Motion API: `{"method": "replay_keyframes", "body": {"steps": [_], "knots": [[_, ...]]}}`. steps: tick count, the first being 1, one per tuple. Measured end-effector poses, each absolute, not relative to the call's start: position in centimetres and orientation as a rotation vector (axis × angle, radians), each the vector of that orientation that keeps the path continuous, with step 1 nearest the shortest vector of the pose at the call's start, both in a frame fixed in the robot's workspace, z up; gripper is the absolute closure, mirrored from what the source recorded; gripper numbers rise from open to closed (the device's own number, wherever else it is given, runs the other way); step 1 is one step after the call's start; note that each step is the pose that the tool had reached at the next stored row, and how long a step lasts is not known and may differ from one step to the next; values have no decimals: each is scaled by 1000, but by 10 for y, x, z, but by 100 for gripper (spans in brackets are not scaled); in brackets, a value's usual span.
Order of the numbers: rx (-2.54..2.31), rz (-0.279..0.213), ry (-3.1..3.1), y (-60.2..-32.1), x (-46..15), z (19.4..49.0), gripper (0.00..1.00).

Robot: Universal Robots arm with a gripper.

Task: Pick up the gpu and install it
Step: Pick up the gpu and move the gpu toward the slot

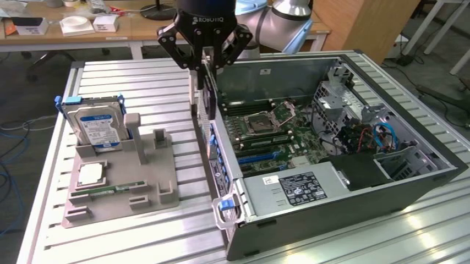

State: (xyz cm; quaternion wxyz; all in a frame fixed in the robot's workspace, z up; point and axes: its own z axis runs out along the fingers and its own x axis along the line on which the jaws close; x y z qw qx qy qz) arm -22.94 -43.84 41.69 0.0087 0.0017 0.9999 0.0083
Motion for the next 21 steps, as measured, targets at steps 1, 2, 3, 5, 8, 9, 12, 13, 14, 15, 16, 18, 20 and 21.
{"method": "replay_keyframes", "body": {"steps": [1,2,3,5,8,9,12,13,14,15,16,18,20,21], "knots": [[5,26,3124,-438,-228,417,73],[4,26,3124,-438,-228,417,73],[3,26,3124,-438,-227,417,73],[2,26,3124,-438,-225,417,73],[-1,26,3124,-438,-222,417,73],[-1,26,3124,-438,-221,417,73],[-3,26,3124,-438,-219,417,73],[-4,26,3124,-438,-218,417,73],[-5,26,3124,-438,-217,417,73],[-5,26,3124,-438,-216,417,73],[-6,26,3124,-438,-216,417,73],[-7,26,3124,-438,-214,417,73],[-9,26,3124,-438,-212,417,73],[-9,26,3124,-438,-211,417,73]]}}
